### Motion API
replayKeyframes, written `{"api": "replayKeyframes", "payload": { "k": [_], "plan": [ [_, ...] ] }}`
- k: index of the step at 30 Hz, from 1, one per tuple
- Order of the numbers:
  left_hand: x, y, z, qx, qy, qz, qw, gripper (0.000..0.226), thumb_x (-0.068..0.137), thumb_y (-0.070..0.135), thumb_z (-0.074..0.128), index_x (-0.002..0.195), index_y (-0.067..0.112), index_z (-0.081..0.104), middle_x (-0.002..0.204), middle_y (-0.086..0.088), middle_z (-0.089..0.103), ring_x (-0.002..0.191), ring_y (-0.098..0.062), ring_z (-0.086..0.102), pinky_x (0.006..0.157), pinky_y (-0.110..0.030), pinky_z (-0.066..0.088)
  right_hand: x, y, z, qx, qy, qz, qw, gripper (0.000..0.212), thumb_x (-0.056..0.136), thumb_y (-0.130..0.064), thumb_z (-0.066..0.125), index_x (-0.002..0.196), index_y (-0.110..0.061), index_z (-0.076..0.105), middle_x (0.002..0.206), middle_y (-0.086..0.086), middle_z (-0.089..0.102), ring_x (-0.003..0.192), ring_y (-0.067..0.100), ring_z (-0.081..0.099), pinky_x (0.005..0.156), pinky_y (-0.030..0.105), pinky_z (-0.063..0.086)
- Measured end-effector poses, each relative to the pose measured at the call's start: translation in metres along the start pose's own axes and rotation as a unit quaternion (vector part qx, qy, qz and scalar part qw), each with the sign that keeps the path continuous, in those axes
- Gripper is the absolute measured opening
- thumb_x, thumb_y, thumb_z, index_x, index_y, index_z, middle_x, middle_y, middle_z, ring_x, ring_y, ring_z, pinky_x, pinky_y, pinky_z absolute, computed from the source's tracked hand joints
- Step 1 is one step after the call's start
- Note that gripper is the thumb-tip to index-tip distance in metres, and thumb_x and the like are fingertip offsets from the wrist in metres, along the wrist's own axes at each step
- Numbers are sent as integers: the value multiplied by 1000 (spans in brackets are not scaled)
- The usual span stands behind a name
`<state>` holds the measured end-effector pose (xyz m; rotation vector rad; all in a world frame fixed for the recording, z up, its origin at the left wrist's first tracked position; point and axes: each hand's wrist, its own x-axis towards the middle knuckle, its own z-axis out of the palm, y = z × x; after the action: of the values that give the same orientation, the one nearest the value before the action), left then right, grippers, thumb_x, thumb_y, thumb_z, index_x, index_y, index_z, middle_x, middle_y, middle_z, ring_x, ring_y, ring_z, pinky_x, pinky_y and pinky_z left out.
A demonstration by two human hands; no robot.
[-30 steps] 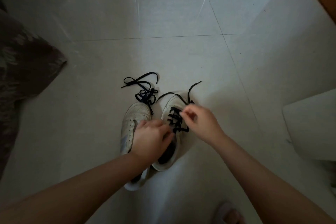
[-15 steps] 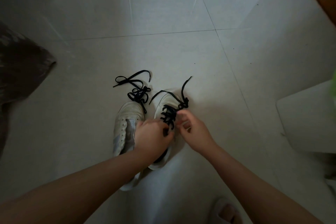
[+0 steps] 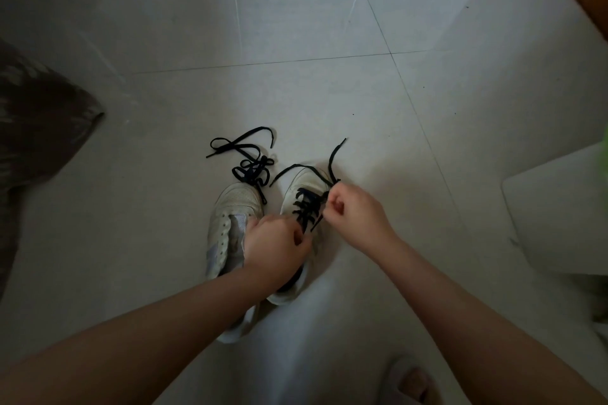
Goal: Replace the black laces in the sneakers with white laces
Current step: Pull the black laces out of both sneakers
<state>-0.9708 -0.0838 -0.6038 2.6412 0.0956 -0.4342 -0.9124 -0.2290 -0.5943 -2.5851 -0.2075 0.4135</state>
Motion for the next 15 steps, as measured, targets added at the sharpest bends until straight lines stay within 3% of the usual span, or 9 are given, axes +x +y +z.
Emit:
{"api": "replayKeyframes", "payload": {
  "k": [2,5,8,12,15],
  "plan": [
    [1,-1,0,-4,2,-6,1000,31,91,44,48,74,23,63,76,9,60,85,-10,54,96,-31,29,-3,-1,1,-36,9,-22,999,5,87,-22,56,85,-18,53,79,-4,55,73,17,53,65,30,40],
    [2,-2,1,-12,9,-13,1000,33,91,46,48,74,23,65,76,8,62,82,-8,54,97,-31,28,-19,2,14,92,23,57,994,18,89,-31,61,79,-19,53,70,-9,54,64,9,51,60,25,39],
    [2,-3,3,-23,16,-11,1000,39,92,51,45,71,24,65,72,8,62,77,-7,55,95,-30,28,-32,7,27,166,-55,140,975,29,85,-41,65,76,-14,62,70,-2,63,63,9,55,56,18,40],
    [4,-3,2,-30,7,-13,999,35,90,49,49,72,24,65,75,7,64,79,-9,56,94,-31,31,-25,2,34,281,-71,195,937,15,87,-25,66,86,-10,65,73,-1,65,65,8,58,55,13,42],
    [2,-5,1,-21,11,-12,1000,35,90,49,49,74,23,67,76,7,64,80,-8,56,94,-30,30,-14,1,31,229,-97,170,953,9,87,-17,66,80,-13,63,71,3,65,63,10,58,53,14,41]
  ]
}}
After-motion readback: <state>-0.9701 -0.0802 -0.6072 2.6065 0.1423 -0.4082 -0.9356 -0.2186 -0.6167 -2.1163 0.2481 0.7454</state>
